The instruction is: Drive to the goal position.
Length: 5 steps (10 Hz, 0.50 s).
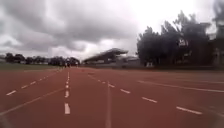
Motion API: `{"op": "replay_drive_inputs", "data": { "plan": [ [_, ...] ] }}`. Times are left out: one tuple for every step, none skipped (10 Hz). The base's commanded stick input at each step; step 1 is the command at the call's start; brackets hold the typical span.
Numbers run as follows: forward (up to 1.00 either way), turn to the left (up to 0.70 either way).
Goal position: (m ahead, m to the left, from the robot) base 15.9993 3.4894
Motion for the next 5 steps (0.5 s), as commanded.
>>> {"op": "replay_drive_inputs", "data": {
  "plan": [
    [0.7,0.0],
    [0.7,0.0],
    [0.7,0.0],
    [0.7,0.0],
    [0.7,0.0]
  ]
}}
